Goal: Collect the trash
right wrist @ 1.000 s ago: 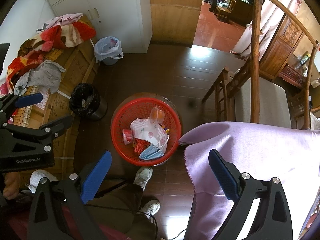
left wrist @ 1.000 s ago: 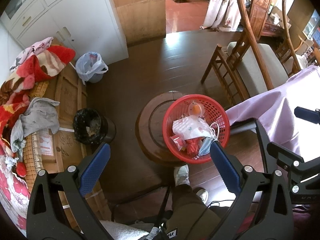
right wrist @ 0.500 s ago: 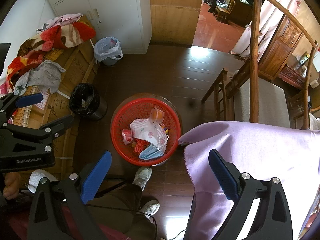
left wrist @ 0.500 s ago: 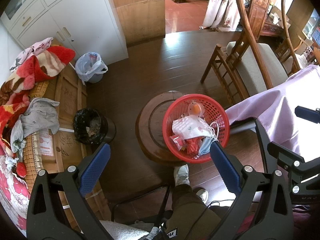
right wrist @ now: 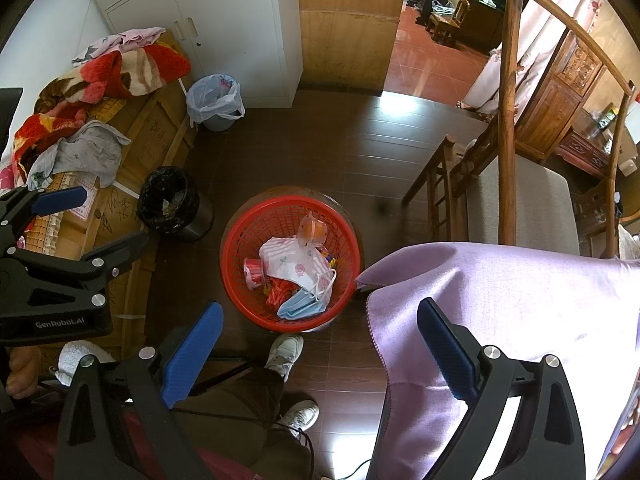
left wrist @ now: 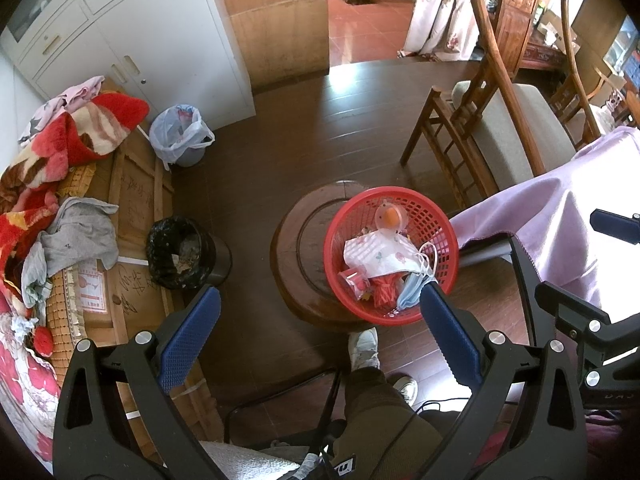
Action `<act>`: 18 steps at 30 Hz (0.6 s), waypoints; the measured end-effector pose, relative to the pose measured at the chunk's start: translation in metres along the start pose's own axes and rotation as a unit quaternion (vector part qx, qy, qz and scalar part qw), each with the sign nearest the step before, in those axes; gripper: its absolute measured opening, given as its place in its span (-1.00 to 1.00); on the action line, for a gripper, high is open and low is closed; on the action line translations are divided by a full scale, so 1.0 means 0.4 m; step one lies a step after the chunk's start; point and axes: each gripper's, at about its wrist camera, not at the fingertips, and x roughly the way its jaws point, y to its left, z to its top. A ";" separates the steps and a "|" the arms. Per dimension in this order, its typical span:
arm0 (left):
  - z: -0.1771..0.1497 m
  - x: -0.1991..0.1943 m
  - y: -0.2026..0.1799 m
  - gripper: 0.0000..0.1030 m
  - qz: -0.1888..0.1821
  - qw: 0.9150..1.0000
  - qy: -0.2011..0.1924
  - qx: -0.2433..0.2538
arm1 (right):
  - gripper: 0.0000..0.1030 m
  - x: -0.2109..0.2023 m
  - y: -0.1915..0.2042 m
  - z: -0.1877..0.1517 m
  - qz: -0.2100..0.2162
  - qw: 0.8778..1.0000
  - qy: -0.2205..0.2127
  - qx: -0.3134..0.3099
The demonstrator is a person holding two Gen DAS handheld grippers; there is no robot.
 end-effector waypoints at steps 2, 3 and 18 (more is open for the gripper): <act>-0.001 0.001 0.000 0.87 0.000 1.000 0.001 -0.001 | 0.86 0.000 0.001 0.001 0.000 1.000 0.000 0.000; -0.001 0.001 0.000 0.87 0.000 1.000 0.001 -0.001 | 0.86 0.000 0.001 0.001 0.000 1.000 0.000 0.000; 0.000 0.001 0.000 0.87 0.001 1.000 0.002 0.001 | 0.86 -0.001 0.001 0.002 -0.001 1.000 0.000 0.001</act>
